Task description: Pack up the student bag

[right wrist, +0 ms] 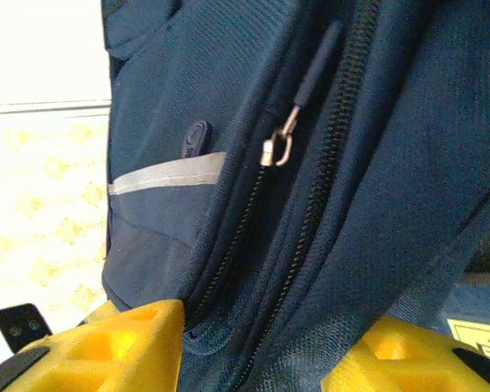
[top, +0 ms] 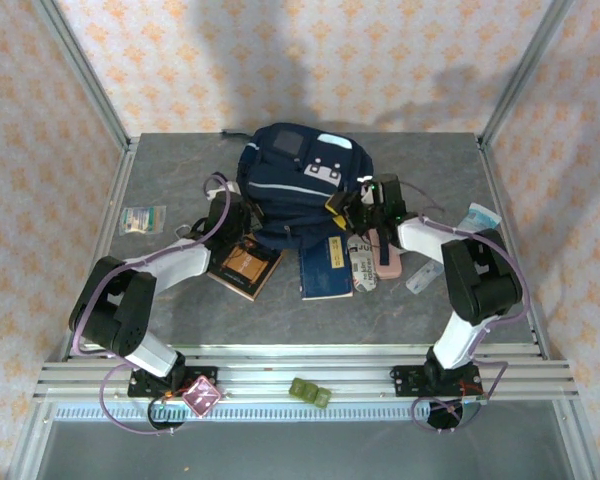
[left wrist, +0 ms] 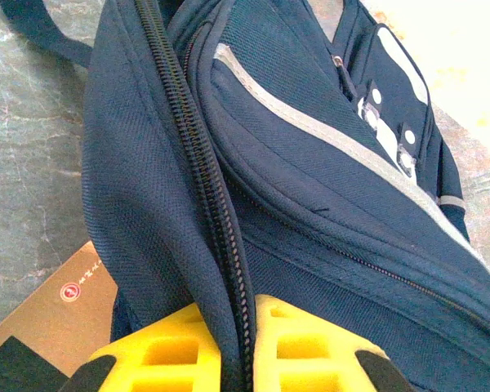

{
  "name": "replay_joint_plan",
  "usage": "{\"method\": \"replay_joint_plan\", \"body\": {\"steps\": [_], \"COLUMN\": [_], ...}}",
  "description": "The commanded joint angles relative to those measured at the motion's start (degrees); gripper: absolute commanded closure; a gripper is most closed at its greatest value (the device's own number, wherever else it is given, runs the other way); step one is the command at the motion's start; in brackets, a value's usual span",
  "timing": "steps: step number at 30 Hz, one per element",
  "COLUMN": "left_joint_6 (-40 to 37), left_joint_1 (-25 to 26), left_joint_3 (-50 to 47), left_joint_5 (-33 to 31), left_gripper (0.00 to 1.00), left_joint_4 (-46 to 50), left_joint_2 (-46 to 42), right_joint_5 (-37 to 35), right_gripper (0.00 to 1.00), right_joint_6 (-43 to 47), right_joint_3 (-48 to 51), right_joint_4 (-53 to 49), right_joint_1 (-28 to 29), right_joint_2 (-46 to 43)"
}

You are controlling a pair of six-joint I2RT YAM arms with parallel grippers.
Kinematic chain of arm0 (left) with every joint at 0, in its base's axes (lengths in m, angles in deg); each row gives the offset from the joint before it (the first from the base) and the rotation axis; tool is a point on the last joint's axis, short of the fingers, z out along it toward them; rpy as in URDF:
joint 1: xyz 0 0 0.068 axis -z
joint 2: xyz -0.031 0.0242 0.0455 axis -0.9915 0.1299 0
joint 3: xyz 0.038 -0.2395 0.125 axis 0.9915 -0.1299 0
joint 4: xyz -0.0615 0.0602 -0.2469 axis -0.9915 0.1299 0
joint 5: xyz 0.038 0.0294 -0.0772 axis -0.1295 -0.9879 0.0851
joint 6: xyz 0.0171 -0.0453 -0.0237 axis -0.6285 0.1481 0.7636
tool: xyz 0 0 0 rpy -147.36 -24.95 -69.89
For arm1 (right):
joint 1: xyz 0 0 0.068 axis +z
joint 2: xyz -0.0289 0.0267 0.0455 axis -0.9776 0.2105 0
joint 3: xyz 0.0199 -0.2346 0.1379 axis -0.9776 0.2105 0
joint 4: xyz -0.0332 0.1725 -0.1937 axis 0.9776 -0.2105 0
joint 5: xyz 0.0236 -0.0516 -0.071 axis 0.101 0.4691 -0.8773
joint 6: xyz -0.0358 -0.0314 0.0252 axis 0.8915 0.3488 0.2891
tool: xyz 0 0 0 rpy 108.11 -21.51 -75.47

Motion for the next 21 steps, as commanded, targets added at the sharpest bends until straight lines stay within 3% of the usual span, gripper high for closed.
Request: {"method": "replay_joint_plan", "body": {"steps": [1,5,6,7,8,9,10,12,13,21], "left_joint_6": [-0.1,-1.8,-2.05,-2.25,-2.4,-2.7,-3.01,-3.73,-4.27,-6.44], "left_joint_1": [2.66,3.23,3.33,3.37,3.32,3.42,3.31,3.45,3.45,7.32], "left_joint_3": [0.44,1.3,1.39,1.55,1.79,2.05,2.12,2.07,2.07,3.32], "left_joint_5": [6.66,7.56,7.8,8.07,8.03,7.88,7.72,7.17,7.15,4.6], "left_gripper": [1.0,1.0,1.0,1.0,1.0,0.93,0.78,0.58,0.53,0.47], "left_joint_4": [-7.17,-6.31,-6.14,-5.84,-5.3,-4.52,-3.81,-2.18,-0.95,12.87], "left_joint_2": [-0.58,0.1,0.14,0.08,-0.02,-0.35,-1.02,-2.77,-3.98,-11.13], "right_joint_5": [-0.58,-1.08,-0.74,-0.08,0.43,0.55,0.17,-0.56,-0.8,-2.36], "right_gripper": [0.54,0.6,0.68,0.85,0.91,0.96,0.99,1.0,1.0,1.0], "right_joint_6": [-5.02,-6.76,-7.03,-7.78,-8.54,-9.03,-8.98,-8.53,-8.58,-9.11], "right_joint_3": [0.34,-1.0,-1.83,-2.64,-2.97,-3.32,-3.75,-4.34,-4.54,-7.05], "right_joint_4": [8.23,10.61,10.51,10.83,11.8,12.28,11.93,10.85,10.58,6.77], "right_joint_1": [2.45,2.53,2.49,2.4,2.37,2.35,2.35,2.18,1.97,1.91], "right_joint_2": [1.95,3.94,4.68,5.56,5.87,5.8,5.42,3.74,2.78,-0.82]}}
